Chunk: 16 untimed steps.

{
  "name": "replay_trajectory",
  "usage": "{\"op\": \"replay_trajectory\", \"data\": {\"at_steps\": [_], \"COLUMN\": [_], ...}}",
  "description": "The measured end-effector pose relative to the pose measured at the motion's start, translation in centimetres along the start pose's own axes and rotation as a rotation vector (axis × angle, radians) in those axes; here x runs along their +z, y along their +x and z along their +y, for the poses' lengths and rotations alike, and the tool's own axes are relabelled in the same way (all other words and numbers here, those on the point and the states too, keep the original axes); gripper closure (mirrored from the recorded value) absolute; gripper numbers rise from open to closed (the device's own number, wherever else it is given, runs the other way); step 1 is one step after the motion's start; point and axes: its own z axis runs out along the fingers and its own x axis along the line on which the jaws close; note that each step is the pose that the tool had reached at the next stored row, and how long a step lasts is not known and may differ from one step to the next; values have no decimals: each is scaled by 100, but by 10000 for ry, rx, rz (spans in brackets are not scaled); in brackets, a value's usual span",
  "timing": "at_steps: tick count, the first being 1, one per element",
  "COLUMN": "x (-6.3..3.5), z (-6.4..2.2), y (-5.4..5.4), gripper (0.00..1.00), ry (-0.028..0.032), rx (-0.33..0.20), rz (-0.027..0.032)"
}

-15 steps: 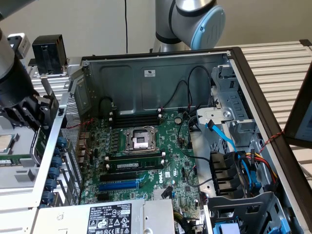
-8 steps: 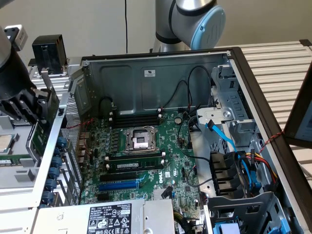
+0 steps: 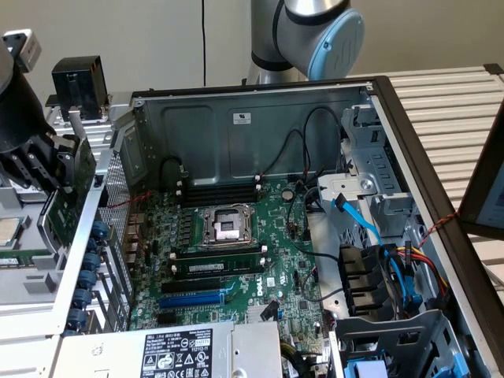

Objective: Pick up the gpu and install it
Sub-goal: 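Pick up the gpu and move the gpu toward the slot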

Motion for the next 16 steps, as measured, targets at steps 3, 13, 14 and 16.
{"op": "replay_trajectory", "data": {"at_steps": [3,13,14,16], "x": [0,4,7,13], "z": [1,2,2,3], "y": [0,-15,-19,-25], "gripper": [71,71,71,71], "ry": [12,284,335,454], "rx": [4,39,45,60], "rz": [23,334,392,521]}}
